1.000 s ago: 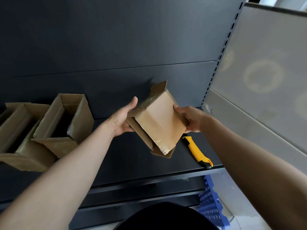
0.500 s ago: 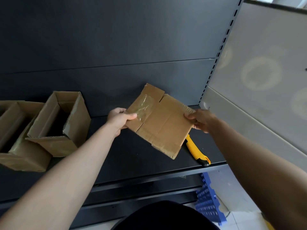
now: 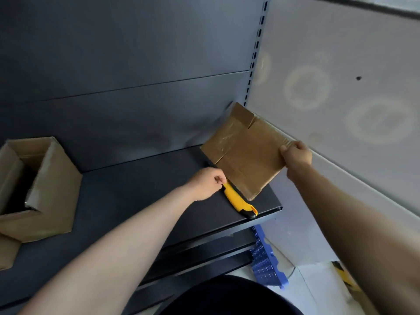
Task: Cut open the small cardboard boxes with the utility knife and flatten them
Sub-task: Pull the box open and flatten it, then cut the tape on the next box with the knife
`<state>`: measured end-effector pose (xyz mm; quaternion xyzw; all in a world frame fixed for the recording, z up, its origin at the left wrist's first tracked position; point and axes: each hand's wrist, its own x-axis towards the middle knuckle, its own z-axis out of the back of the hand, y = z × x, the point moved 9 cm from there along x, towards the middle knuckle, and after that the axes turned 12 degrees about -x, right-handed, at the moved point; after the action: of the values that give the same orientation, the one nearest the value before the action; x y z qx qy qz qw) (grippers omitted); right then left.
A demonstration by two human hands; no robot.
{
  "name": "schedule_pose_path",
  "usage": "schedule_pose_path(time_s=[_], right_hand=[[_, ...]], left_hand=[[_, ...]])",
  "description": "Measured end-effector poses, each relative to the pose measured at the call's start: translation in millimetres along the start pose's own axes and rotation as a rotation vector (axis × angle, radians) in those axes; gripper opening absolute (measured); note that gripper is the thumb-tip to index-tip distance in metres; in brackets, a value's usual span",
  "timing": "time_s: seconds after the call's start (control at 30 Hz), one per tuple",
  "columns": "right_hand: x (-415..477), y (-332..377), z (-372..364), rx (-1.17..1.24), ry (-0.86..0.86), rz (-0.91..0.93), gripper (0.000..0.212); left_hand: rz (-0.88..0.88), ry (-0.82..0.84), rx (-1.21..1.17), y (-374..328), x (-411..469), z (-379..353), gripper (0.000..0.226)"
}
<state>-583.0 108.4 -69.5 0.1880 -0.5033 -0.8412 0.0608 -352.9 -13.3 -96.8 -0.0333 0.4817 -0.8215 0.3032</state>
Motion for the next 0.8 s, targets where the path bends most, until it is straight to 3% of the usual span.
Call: schedule_pose_path(time_s=[0.1,0.2,0.37,0.4,0.5,0.57,0.6,0.67,0.73,0.8], right_hand=[[7.7,0.0,11.5,-0.022,-0.019,0.019,0.025],[15.0,-4.8,13.0,-0.032,0.01,0.012,0.023],[20.8,-27.0,3.8,-0.12,0.081,-0.113,0.007],[17.7,-31.4,-2.3,-0.18,0.133,-0.144,0.002],[4.7,-53.3,-30.3,-0.318,0.329,-0.254,0.016],[-8.2,-64.9,-47.4,-0.39,0.411,-0.3,0.009],[-14.9,-66.8,-55.3,-0.446,0.436,-0.295,0.007],[-19.8,-64.4,-63.9,-0.692,0.418,-0.214,0.03],[-23.6,-43.6,-64.9,-0.979,0.277,-0.076,0.045],[-36.2,-14.7,-82.3,-1.001,0.248,0.07,0.048]], left_hand=[[-0.055,0.255,0.317,0.8,8.0,-47.6,0.048],[-0.119,0.347,0.547,2.9,9.8,-66.4,0.061],[-0.158,0.204,0.709,9.6,1.1,-41.7,0.043],[-0.134,0.184,0.717,16.0,-3.1,-34.3,0.04],[-0.099,0.168,0.734,33.4,-19.5,-17.2,0.035],[-0.101,0.176,0.749,40.8,-31.3,-10.1,0.032],[-0.102,0.178,0.761,43.7,-37.2,-7.2,0.031],[-0.103,0.173,0.777,49.0,-48.3,-1.6,0.031],[-0.103,0.149,0.802,53.0,-58.0,5.4,0.034],[-0.111,0.121,0.837,54.2,-65.9,14.6,0.036]])
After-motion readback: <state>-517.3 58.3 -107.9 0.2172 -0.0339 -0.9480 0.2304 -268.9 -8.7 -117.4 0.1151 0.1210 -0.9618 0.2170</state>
